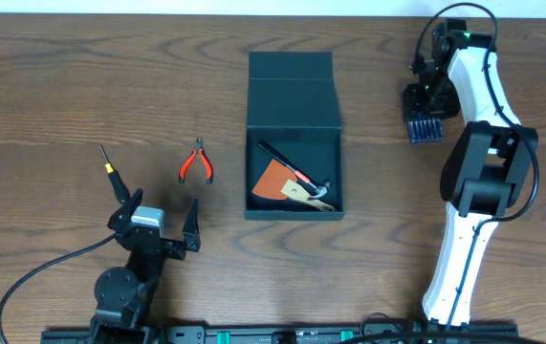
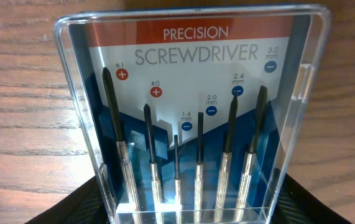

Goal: Pack container
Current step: 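Lower and close the right gripper on the screwdriver case's top edge, then lift the screwdriver case and carry it left over the box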

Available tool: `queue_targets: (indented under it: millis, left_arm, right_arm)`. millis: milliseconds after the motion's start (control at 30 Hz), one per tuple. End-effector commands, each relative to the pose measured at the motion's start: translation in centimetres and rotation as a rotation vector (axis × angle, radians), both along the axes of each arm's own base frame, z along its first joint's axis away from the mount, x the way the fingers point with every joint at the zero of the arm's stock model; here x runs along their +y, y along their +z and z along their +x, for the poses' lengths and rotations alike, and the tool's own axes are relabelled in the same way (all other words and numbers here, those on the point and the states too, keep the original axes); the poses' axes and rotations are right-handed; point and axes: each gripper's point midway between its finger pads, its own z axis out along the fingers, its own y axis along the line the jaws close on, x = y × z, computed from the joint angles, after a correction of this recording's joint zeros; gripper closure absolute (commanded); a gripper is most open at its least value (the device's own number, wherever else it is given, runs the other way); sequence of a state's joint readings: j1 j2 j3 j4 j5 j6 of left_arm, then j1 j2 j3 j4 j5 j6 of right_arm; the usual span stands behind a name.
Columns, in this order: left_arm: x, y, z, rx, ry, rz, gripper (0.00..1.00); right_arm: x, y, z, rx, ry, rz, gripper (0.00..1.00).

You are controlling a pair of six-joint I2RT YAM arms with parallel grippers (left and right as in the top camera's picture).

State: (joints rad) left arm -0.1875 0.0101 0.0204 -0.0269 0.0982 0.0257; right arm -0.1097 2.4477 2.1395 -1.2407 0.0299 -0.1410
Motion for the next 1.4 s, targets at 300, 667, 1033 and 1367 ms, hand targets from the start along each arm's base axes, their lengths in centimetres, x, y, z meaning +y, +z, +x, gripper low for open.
queue_targets:
  millis: [300, 667, 1033, 1367]
  left_arm:
    - [-0.5, -1.5, -0.2, 0.047, -0.027, 0.001, 0.01]
    - [-0.5, -1.5, -0.2, 0.047, -0.027, 0.002, 0.01]
    - [-0.5, -1.5, -0.2, 0.047, -0.027, 0.002, 0.01]
    - [-0.5, -1.5, -0.2, 0.047, -0.027, 0.002, 0.02]
  right_arm:
    - [0.3, 1.6, 0.9, -0.025, 0.009, 0.002, 0.59]
    - [1.1, 4.9, 2.2, -0.085, 0.024, 0.012, 0.60]
    - [4.7, 7.8, 2.9, -0.124, 0.097, 0.012, 0.60]
    - [9.0, 11.4, 2.7, -0.167, 0.182, 0.016, 0.59]
